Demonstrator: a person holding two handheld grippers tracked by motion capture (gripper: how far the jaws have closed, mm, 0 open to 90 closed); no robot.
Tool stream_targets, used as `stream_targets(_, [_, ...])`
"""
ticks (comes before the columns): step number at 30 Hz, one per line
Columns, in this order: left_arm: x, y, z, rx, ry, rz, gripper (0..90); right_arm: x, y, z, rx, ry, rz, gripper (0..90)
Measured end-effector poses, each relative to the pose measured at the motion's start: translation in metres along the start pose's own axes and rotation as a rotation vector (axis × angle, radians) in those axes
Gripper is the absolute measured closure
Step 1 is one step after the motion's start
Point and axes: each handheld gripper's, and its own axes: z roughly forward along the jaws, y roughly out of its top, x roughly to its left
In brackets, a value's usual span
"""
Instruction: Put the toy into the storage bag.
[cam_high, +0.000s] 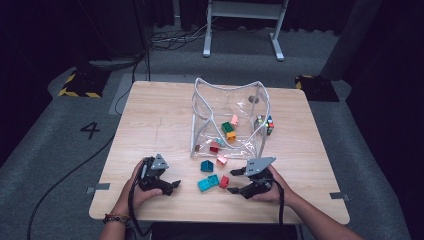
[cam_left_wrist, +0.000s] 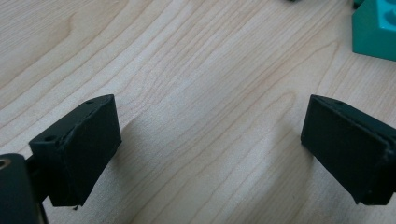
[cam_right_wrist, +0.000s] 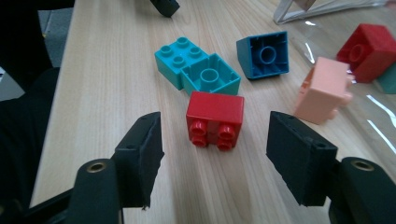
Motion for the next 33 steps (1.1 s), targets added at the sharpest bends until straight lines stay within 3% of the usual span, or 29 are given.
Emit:
stream_targets(3, [0.000, 0.000, 0.000, 0.000, 0.000, 0.001, 5.0, 0.003, 0.000, 0.010, 0.014, -0.017, 0.004, 36.7])
stream_targets(5, [0.000, 0.000, 0.000, 0.000, 0.000, 0.000, 5.0, 0.006, -0.001, 0.016, 0.022, -0.029, 0.048, 35.4])
stream_targets(10, [0.000, 0.000, 0.000, 0.000, 0.000, 0.000, 5.0, 0.010, 0.000, 0.028, 0.062, -0.064, 0.056, 38.3])
stream_targets(13, [0.000, 0.000, 0.000, 0.000, 0.000, 0.000, 5.0, 0.008, 0.001, 0.030, 0.048, -0.068, 0.039, 44.7])
stream_targets(14, [0.000, 0.000, 0.000, 0.001, -0.003, -0.001, 5.0, 0.009, 0.001, 0.029, 0.056, -0.085, 0.068, 47.5])
stream_targets(17, [0.000, 0.000, 0.000, 0.002, -0.003, -0.003, 5.0, 0.007, 0.000, 0.028, 0.032, -0.095, 0.071, 58.8])
stream_targets(19, [0.000, 0.000, 0.000, 0.000, 0.000, 0.000, 5.0, 0.006, -0.001, 0.026, 0.029, -0.092, 0.055, 59.0])
stream_targets(20, [0.000, 0.000, 0.000, 0.002, -0.003, -0.002, 5.0, 0.007, -0.002, 0.023, 0.036, -0.095, 0.071, 59.0])
stream_targets(21, [0.000, 0.000, 0.000, 0.000, -0.001, 0.000, 5.0, 0.005, -0.002, 0.022, 0.022, -0.088, 0.043, 59.1])
stream_targets(22, [0.000, 0.000, 0.000, 0.000, 0.000, 0.000, 5.0, 0.005, -0.001, 0.018, 0.027, -0.090, 0.059, 59.1])
stream_targets(24, [0.000, 0.000, 0.000, 0.000, -0.001, 0.000, 5.0, 0.002, 0.001, 0.010, 0.008, -0.104, 0.026, 59.1])
stream_targets(28, [0.000, 0.000, 0.000, 0.001, -0.003, -0.002, 5.0, 0.000, 0.003, -0.010, -0.021, -0.100, 0.024, 59.1])
stream_targets(30, [0.000, 0.000, 0.000, 0.000, 0.000, 0.000, 5.0, 0.000, 0.004, -0.022, -0.009, -0.101, 0.032, 59.2])
stream_targets(33, [0.000, 0.000, 0.000, 0.001, -0.002, -0.002, 5.0, -0.004, 0.009, -0.036, -0.020, -0.104, -0.033, 59.2])
